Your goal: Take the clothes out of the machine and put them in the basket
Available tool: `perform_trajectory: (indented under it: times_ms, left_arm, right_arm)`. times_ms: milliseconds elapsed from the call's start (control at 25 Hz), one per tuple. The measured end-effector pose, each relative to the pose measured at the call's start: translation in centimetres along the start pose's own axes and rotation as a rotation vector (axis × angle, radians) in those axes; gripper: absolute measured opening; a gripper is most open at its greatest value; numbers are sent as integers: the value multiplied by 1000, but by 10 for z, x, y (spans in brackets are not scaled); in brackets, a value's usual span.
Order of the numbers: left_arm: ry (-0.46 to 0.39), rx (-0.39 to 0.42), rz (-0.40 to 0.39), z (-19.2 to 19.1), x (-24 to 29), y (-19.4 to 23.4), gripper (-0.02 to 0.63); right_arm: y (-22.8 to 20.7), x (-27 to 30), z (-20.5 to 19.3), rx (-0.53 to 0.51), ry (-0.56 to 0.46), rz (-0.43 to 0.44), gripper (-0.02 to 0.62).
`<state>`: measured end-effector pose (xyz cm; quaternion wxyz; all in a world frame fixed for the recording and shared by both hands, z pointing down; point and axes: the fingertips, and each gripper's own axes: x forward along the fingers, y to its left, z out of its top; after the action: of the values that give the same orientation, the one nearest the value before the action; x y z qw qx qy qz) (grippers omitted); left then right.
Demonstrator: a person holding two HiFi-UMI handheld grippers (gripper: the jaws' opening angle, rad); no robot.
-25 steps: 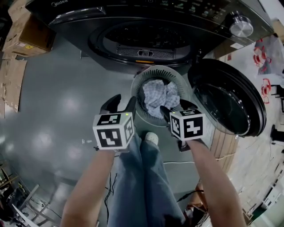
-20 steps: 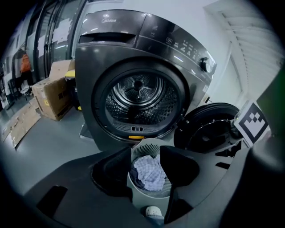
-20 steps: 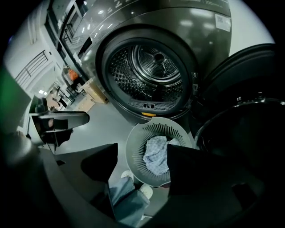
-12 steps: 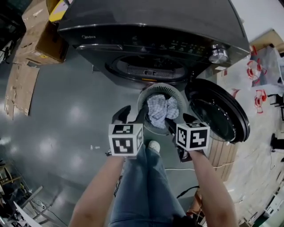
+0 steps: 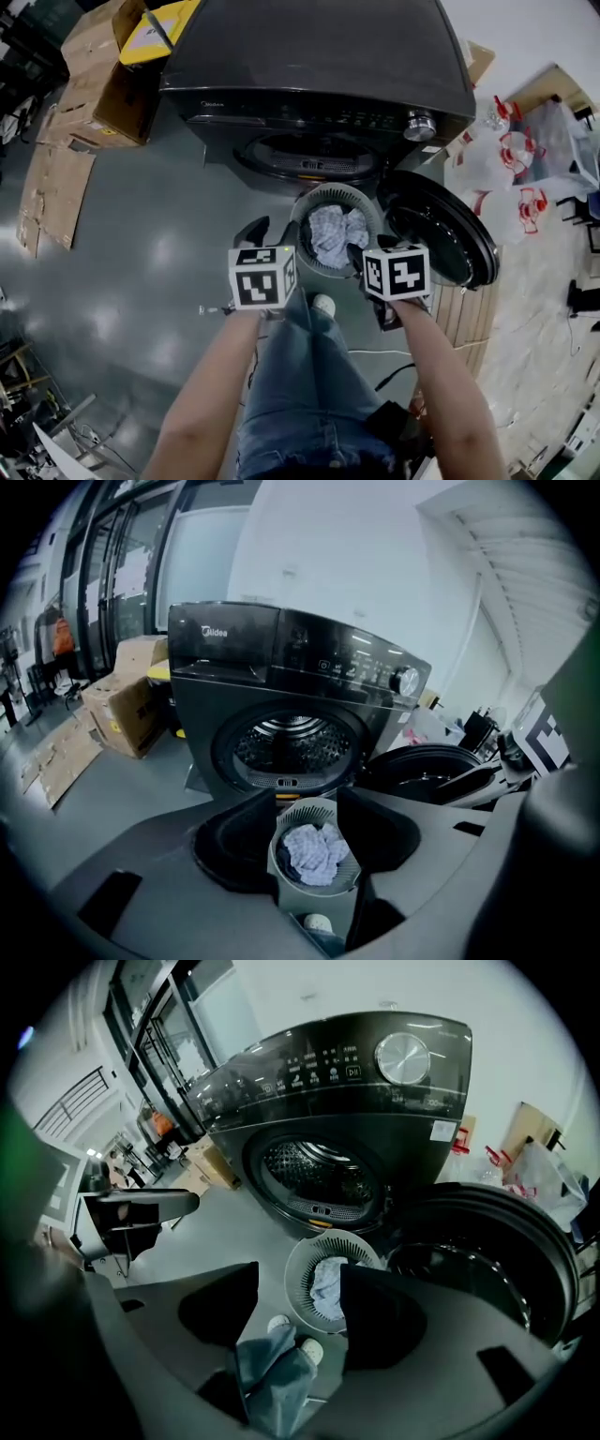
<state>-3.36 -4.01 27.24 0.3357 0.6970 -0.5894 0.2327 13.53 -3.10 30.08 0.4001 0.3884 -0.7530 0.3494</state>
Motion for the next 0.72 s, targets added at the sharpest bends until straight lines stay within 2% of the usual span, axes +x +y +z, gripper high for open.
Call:
perform_trajectory:
  times_ms: [280, 520, 720]
  left_arm:
    - [-36, 34, 3, 29, -35, -16, 201]
    - [-31, 32, 13, 48, -62, -31, 201]
    - [-54, 25, 19, 67, -87, -36, 201]
  right_arm:
    - [6, -47, 12, 55, -16, -7, 272]
    - [17, -88, 12, 135, -45, 49, 272]
    - [16, -118, 22, 103, -102, 48, 272]
